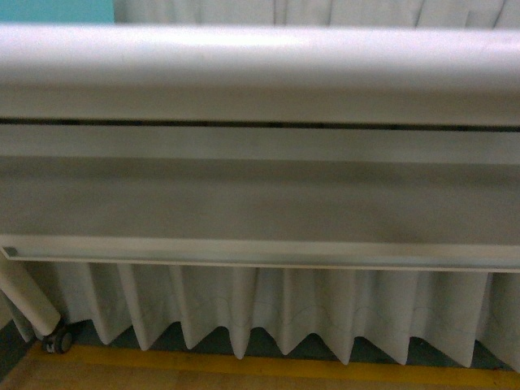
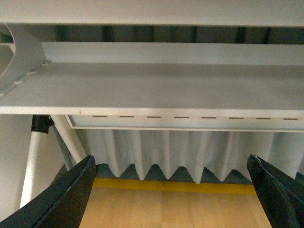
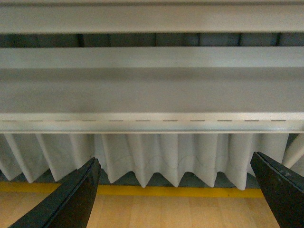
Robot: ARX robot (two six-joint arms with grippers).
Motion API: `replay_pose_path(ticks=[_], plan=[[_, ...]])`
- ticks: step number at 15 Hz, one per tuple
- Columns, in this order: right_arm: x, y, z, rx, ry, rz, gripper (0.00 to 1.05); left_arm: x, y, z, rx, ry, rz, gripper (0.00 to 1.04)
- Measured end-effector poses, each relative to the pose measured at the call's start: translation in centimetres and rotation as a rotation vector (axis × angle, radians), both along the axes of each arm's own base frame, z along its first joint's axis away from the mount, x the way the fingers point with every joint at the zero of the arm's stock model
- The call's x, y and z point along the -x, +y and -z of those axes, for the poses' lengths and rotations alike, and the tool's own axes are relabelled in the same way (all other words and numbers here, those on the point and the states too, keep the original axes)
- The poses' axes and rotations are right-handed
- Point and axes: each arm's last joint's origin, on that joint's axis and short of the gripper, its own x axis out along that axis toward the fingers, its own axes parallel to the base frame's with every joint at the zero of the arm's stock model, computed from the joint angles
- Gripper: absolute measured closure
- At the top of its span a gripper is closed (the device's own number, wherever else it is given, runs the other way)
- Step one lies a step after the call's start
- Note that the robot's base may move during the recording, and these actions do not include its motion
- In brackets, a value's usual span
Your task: Wind up and store yellow beetle toy
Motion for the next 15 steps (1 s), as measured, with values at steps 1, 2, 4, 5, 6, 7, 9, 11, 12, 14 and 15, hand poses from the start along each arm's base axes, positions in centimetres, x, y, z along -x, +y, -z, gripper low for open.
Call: replay_pose_path(ticks=[1, 2, 4, 5, 6, 7, 9, 11, 12, 14, 15], plan=[[0.00, 0.00, -0.01, 0.000, -0.001, 0.000, 0.07, 0.00, 0.00, 0.01, 0.000, 0.001, 0.001, 0.07], [0.00, 0.00, 0.02, 0.000, 0.002, 0.000, 0.07, 0.00, 0.00, 0.04, 0.000, 0.004, 0.002, 0.07], [0.00, 0.00, 0.01, 0.000, 0.002, 0.000, 0.07, 0.00, 0.00, 0.04, 0.000, 0.005, 0.000, 0.07], [0.00, 0.00, 0.02, 0.000, 0.002, 0.000, 0.07, 0.00, 0.00, 0.03, 0.000, 0.003, 0.001, 0.07], [0.00, 0.00, 0.02, 0.000, 0.002, 0.000, 0.07, 0.00, 0.00, 0.03, 0.000, 0.003, 0.000, 0.07], [0.00, 0.00, 0.01, 0.000, 0.002, 0.000, 0.07, 0.00, 0.00, 0.03, 0.000, 0.003, 0.000, 0.07], [0.00, 0.00, 0.01, 0.000, 0.001, 0.000, 0.07, 0.00, 0.00, 0.02, 0.000, 0.002, 0.000, 0.07], [0.00, 0.00, 0.01, 0.000, 0.001, 0.000, 0.07, 0.00, 0.00, 0.02, 0.000, 0.002, 0.000, 0.07], [0.00, 0.00, 0.01, 0.000, 0.001, 0.000, 0.07, 0.00, 0.00, 0.02, 0.000, 0.002, 0.000, 0.07], [0.00, 0.00, 0.01, 0.000, 0.001, 0.000, 0.07, 0.00, 0.00, 0.02, 0.000, 0.002, 0.000, 0.07], [0.00, 0.00, 0.01, 0.000, 0.001, 0.000, 0.07, 0.00, 0.00, 0.02, 0.000, 0.002, 0.001, 0.07]])
